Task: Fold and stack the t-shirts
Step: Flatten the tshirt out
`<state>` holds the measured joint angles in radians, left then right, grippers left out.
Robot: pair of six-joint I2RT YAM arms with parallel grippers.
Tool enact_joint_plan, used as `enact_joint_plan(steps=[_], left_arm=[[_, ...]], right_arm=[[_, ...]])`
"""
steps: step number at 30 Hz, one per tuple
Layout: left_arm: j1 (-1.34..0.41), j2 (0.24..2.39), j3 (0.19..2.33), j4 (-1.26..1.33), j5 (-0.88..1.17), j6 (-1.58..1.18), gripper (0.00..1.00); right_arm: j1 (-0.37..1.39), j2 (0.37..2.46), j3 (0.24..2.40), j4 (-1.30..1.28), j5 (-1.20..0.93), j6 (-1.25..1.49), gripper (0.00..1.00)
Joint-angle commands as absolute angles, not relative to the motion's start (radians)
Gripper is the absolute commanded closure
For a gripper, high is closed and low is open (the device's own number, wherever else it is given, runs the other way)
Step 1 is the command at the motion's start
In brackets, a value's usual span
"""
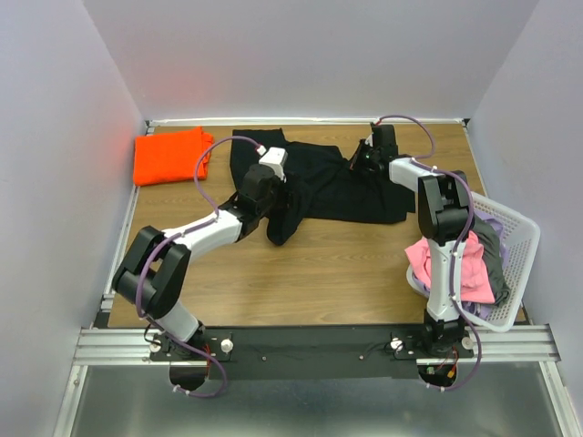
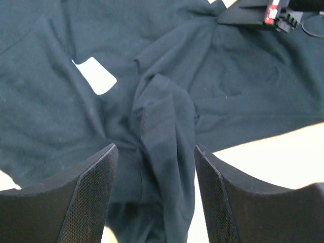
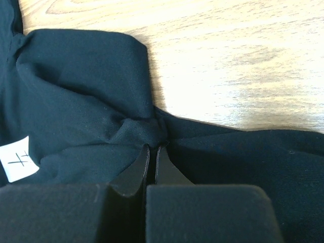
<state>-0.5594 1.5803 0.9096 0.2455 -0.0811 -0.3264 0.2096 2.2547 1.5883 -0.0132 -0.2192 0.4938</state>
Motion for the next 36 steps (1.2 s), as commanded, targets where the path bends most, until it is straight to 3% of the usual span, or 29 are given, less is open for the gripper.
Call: enact_joint_plan(steps=[1,7,10,13,16,18,19,22,27,28,32,36], left_arm=[[-0.551,1.621,0.959,0.284,-0.071,-0.311,0.30],[-0.548,1.693,1.023,0.296,-0.063,-0.295,0.31],[-0.545,1.712,1.031,0.298,-0.058,-0.293,0.38],[-0.540,1.727,1.028,0.298,-0.064,-0.291,0.54],[-0.531,1.736,1.023,0.296,-0.066,-0.295,0.62],[-0.526,1.732,1.017,0.307,-0.064,-0.295,0.79],[-0.526,1.730,1.009,0.319,-0.067,-0.298,0.97],[-0.509,1.714,1.005,0.334,-0.078,-0.298,1.00],[-0.408,1.672,1.034,0.341,-0.077,-0.301,1.00],[-0.367,1.646,1.034,0.344,-0.080,-0.298,1.00],[-0.287,1.595,1.049,0.351,-0.069,-0.279,1.00],[-0.220,1.578,1.058,0.365,-0.080,-0.284,1.00]], right_arm=[[0.222,2.227,1.562,-0.034,-0.245,0.468,0.98],[0.221,2.226,1.559,-0.034,-0.252,0.465,0.98],[0.222,2.214,1.551,-0.035,-0.239,0.460,0.98],[0.221,2.206,1.551,-0.035,-0.242,0.459,0.98],[0.221,2.201,1.549,-0.035,-0.247,0.460,0.98],[0.221,2.200,1.548,-0.034,-0.244,0.460,0.98],[0.222,2.197,1.546,-0.035,-0.242,0.460,0.98],[0.221,2.188,1.543,-0.035,-0.239,0.456,0.95],[0.221,2.140,1.522,-0.037,-0.219,0.442,0.71],[0.222,2.119,1.513,-0.035,-0.215,0.440,0.60],[0.230,2.050,1.445,-0.038,-0.175,0.439,0.36],[0.248,1.964,1.379,-0.060,-0.104,0.440,0.26]])
